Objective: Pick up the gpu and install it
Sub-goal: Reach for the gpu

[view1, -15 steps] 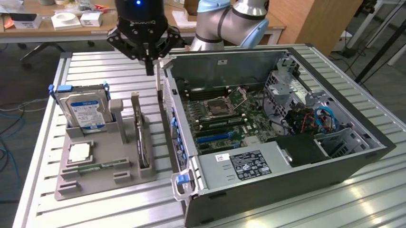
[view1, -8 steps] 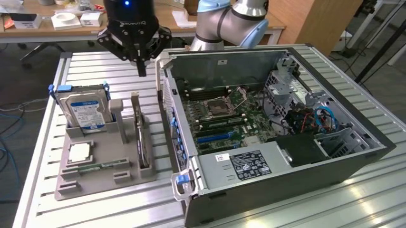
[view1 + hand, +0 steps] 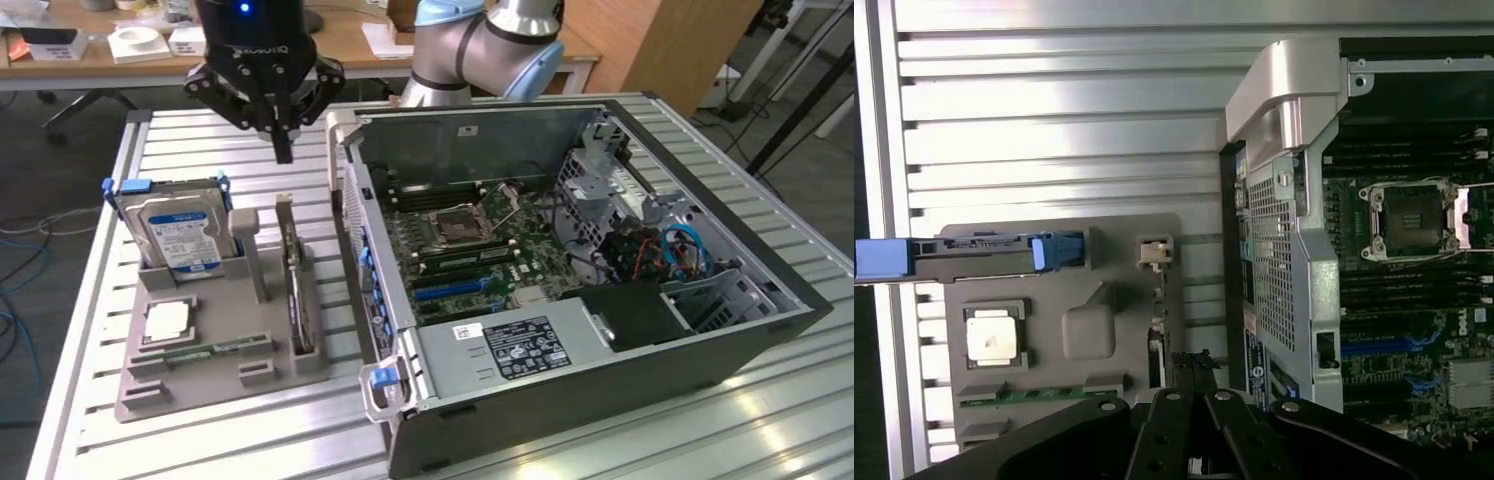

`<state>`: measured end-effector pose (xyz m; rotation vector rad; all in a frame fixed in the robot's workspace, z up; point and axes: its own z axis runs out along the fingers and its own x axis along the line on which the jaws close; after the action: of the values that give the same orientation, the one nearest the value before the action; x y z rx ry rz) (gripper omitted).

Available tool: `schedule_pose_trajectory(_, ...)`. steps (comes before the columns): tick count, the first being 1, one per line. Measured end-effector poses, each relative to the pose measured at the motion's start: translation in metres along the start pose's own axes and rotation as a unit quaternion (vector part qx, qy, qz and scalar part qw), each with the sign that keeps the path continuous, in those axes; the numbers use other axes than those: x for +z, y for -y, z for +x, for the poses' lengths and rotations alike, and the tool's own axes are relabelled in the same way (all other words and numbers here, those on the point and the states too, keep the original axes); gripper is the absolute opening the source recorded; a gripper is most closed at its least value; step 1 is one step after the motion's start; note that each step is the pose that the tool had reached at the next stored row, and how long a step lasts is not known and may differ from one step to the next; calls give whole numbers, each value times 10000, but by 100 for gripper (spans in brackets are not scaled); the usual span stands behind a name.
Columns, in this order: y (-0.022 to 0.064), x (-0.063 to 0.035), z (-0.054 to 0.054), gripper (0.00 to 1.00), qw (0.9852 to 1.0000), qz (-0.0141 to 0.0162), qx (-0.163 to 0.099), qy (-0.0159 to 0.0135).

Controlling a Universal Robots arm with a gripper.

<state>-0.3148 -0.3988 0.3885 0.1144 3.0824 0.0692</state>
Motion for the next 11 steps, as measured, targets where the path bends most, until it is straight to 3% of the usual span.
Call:
schedule_pose_trajectory(6,6,0,42,10,10000,1,-1,0)
schedule_pose_trajectory(11,59,-2,43,10,10000,0,0,0)
